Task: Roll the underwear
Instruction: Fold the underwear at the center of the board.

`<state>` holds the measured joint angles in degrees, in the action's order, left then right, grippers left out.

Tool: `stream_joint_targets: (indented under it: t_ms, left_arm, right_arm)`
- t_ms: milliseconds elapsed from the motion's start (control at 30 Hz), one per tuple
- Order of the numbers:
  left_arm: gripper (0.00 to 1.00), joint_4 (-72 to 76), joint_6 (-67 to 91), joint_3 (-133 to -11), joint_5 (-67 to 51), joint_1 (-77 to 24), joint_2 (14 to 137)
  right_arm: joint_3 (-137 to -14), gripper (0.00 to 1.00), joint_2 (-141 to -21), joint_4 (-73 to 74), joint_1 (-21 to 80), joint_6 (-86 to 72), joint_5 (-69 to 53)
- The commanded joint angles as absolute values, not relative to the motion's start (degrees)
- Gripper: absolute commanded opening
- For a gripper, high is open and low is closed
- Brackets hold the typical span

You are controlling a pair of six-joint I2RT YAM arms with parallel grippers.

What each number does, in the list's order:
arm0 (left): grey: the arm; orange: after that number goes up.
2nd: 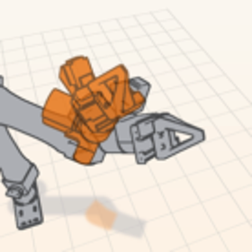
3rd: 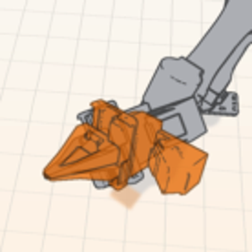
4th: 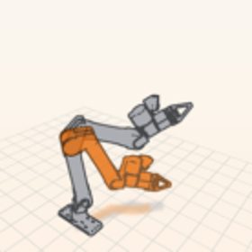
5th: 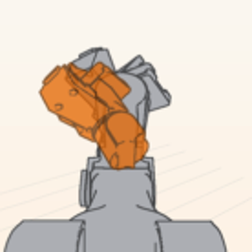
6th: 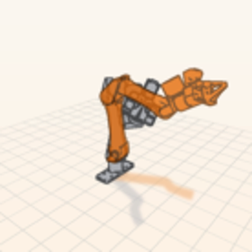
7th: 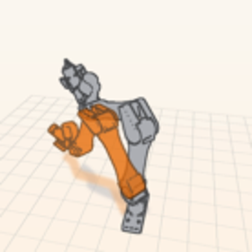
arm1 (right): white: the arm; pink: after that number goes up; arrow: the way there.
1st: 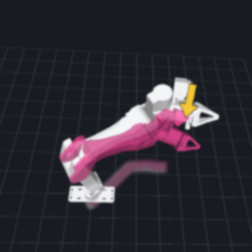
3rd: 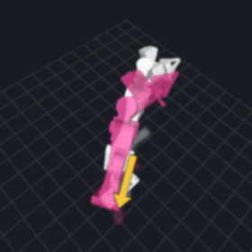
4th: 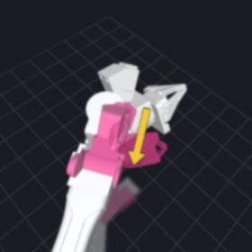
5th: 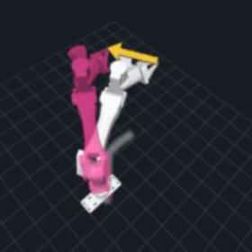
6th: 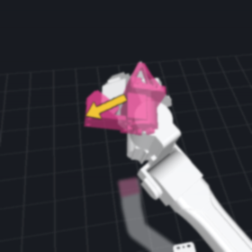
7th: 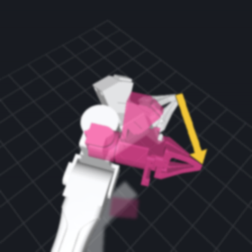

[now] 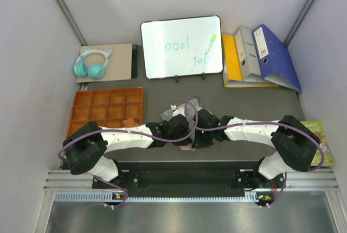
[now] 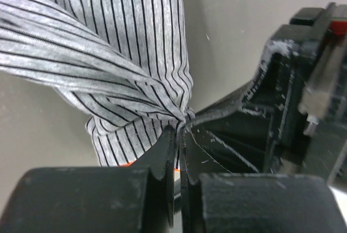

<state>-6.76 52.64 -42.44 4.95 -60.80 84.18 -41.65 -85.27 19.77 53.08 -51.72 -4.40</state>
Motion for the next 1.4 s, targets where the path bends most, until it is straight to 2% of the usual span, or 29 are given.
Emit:
stream_joint_targets:
  t_ms: [0, 67, 133, 167, 333, 467, 567, 633, 767, 833, 867, 1167, 1367]
  left_arm:
    - [0.00, -1.8, 53.7, -44.0, 4.9, -61.3, 86.7]
    - [0.00, -1.0, 54.3, -43.2, 4.4, -61.3, 87.2]
    - [0.00, 1.0, 55.5, -42.4, 4.1, -61.4, 87.6]
    - [0.00, 0.9, 55.9, -42.0, 4.3, -61.3, 88.2]
    - [0.00, 1.2, 56.9, -41.5, 4.7, -61.4, 89.5]
    - [0.00, 1.3, 57.3, -41.4, 3.8, -61.4, 89.7]
    - [0.00, 2.0, 57.8, -40.6, 2.6, -61.4, 89.4]
    - [0.04, 2.9, 58.4, -40.0, 1.4, -61.4, 88.8]
    - [0.27, 6.1, 60.0, -37.4, 0.4, -61.5, 85.8]
    - [0.32, 6.4, 59.9, -37.4, 0.4, -61.5, 84.5]
    - [0.38, 6.2, 59.9, -37.4, 0.4, -61.5, 84.0]
    - [0.51, 4.4, 59.7, -36.9, 0.4, -61.4, 78.5]
    - [0.61, 0.2, 59.2, -36.9, 2.4, -61.5, 72.1]
  right_arm:
    - [-40.6, 0.00, -86.5, 18.5, 52.9, -52.2, -3.4]
    - [-40.6, 0.00, -85.9, 18.9, 52.9, -52.2, -3.2]
    - [-40.7, 0.07, -84.9, 19.9, 52.9, -52.2, -2.7]
    - [-40.7, 0.13, -84.6, 20.3, 52.9, -52.2, -2.6]
    - [-40.1, 0.32, -80.7, 23.8, 53.0, -52.3, -0.7]
    - [-38.3, 0.51, -76.6, 26.7, 52.9, -52.7, -0.2]
    - [-37.5, 0.59, -74.1, 27.3, 52.6, -53.3, 1.5]
    - [-37.4, 0.62, -72.6, 27.1, 52.3, -53.5, 1.2]
    - [-37.5, 0.67, -71.6, 26.6, 51.8, -53.6, 0.7]
    - [-37.5, 0.67, -70.9, 26.8, 51.5, -53.6, 0.5]
    - [-37.4, 0.68, -70.7, 27.0, 51.2, -53.7, 0.4]
    - [-36.4, 0.72, -63.4, 26.5, 49.8, -55.5, 0.3]
    - [-36.2, 0.77, -64.4, 23.7, 49.7, -56.2, -1.2]
